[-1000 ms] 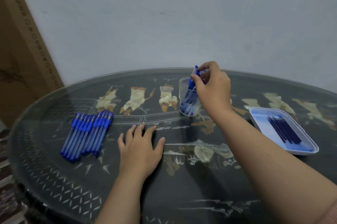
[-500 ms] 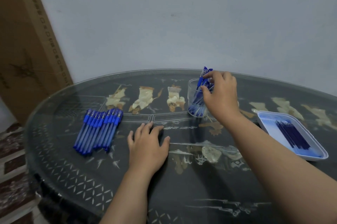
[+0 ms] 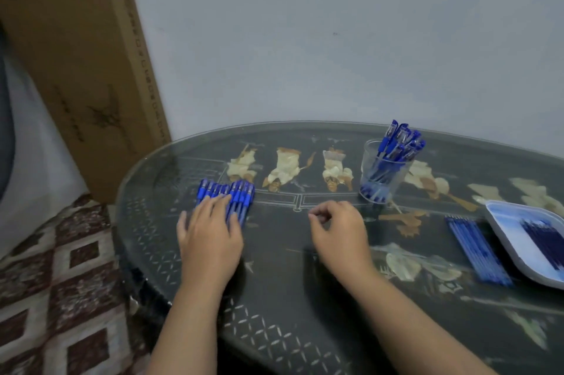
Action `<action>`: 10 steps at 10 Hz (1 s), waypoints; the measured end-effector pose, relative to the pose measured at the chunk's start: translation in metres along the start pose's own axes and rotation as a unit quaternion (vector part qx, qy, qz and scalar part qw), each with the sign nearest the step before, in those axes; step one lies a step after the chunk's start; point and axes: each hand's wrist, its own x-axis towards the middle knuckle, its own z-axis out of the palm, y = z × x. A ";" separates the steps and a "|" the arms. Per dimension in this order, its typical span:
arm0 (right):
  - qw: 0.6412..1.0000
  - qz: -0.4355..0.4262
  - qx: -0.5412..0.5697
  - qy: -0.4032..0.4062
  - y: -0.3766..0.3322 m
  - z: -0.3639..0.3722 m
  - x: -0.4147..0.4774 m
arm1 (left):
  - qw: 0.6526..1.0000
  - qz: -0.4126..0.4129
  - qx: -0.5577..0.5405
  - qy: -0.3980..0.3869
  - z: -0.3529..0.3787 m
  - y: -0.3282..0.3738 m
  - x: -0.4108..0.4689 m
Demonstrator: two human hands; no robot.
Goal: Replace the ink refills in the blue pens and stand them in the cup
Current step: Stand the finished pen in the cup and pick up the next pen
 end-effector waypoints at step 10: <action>0.970 0.239 0.018 -0.052 -0.084 0.095 0.027 | 0.992 -0.022 0.062 -0.112 -0.010 -0.026 -0.004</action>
